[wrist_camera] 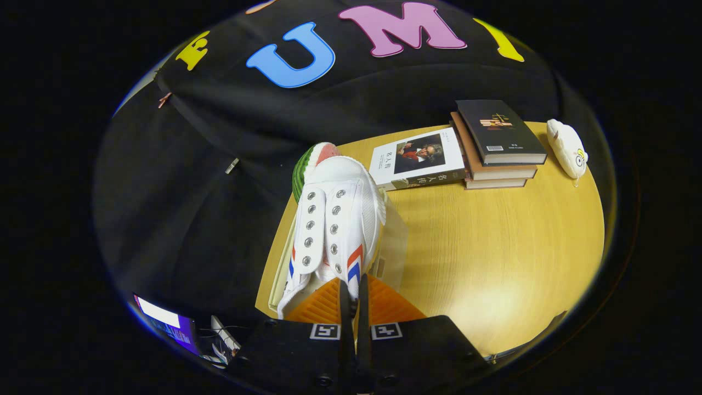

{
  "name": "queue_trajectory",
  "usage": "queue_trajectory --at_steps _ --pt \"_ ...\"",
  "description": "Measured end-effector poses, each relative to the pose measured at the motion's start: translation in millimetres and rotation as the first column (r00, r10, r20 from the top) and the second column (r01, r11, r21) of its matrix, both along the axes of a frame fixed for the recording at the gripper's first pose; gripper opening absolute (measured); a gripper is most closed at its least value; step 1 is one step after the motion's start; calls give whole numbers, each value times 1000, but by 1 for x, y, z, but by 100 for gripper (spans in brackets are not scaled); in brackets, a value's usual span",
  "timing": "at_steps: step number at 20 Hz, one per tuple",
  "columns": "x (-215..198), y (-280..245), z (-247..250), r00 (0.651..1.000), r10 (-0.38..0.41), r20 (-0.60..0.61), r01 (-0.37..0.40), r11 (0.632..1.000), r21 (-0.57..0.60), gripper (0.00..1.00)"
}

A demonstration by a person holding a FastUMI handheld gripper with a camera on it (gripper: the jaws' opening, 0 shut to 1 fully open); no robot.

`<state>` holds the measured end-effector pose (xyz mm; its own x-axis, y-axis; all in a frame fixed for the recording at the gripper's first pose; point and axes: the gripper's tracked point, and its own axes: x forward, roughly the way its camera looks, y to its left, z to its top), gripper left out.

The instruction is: Open the storage box then place both shoes into the box .Put the left shoe in first, then the right shoe, with the right side of both shoes facing outward in a uniform manner.

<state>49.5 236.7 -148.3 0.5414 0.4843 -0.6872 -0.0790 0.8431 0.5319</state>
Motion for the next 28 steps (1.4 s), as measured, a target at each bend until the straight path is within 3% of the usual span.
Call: queue_trajectory --at_steps 6,8,9,11,14,17,22,28 --pt "10 23 -21 1000 -12 -17 11 998 -70 6" --pt "6 38 -14 1000 0 -30 0 1000 -13 13" --pt "12 51 -2 1000 -9 -8 10 998 56 42" --pt "21 47 15 998 -41 53 37 997 65 100" --pt "28 29 40 985 -36 171 40 999 -17 99" --pt "33 -4 75 948 -62 313 90 993 -74 99" --pt "25 -69 135 852 -104 512 203 969 -141 98" --pt "7 -145 180 728 -176 662 376 911 -171 98"
